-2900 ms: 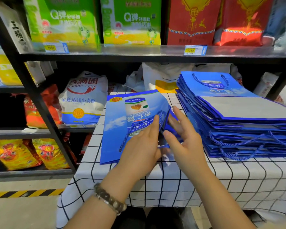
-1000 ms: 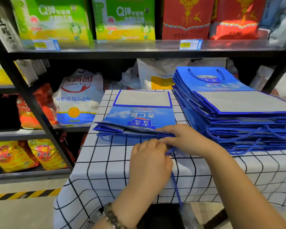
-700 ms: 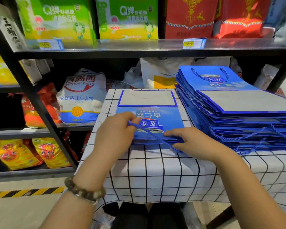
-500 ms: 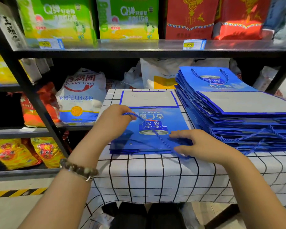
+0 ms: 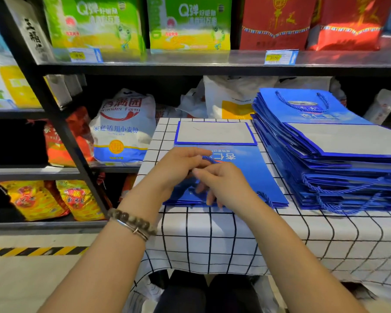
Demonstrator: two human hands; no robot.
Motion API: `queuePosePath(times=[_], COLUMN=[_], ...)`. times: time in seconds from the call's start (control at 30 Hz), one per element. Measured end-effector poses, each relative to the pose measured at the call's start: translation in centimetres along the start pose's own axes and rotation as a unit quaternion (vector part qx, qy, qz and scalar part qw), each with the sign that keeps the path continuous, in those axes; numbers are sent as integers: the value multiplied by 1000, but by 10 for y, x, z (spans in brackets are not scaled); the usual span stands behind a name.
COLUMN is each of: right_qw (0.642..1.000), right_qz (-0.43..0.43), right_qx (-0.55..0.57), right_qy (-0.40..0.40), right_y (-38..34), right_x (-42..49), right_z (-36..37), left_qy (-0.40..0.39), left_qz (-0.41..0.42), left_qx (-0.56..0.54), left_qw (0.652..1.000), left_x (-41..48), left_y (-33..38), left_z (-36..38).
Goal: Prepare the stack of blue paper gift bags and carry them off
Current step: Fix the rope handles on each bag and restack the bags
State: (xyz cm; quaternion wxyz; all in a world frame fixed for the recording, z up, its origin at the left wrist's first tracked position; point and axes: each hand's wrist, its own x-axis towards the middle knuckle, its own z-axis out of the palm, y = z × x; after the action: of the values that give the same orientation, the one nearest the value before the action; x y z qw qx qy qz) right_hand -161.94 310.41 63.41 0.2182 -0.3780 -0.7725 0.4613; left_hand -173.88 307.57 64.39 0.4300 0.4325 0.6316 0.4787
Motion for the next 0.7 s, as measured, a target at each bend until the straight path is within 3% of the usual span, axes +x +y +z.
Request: queuePosePath(times=[0.13, 0.27, 0.4, 0.57, 0.63, 0.7], right_qw=[992, 962, 968, 975, 984, 992], right_qz=[61, 95, 84, 54, 31, 16], right_qx=[107, 255, 235, 213, 172, 116], right_qy=[7, 19, 10, 28, 39, 36], right_y=[-3, -4, -2, 5, 8, 11], right_x=[10, 10, 10, 13, 14, 15], right_z=[10, 10, 13, 7, 0, -5], left_qy=[20, 46, 75, 122, 145, 117], left_qz=[0, 19, 29, 57, 90, 88], left_qx=[-135, -132, -133, -21, 136, 285], left_qw=[991, 990, 988, 991, 976, 947], left_x=[-6, -5, -8, -7, -11, -21], left_y=[-6, -8, -5, -7, -14, -24], left_z=[5, 13, 20, 17, -1, -16])
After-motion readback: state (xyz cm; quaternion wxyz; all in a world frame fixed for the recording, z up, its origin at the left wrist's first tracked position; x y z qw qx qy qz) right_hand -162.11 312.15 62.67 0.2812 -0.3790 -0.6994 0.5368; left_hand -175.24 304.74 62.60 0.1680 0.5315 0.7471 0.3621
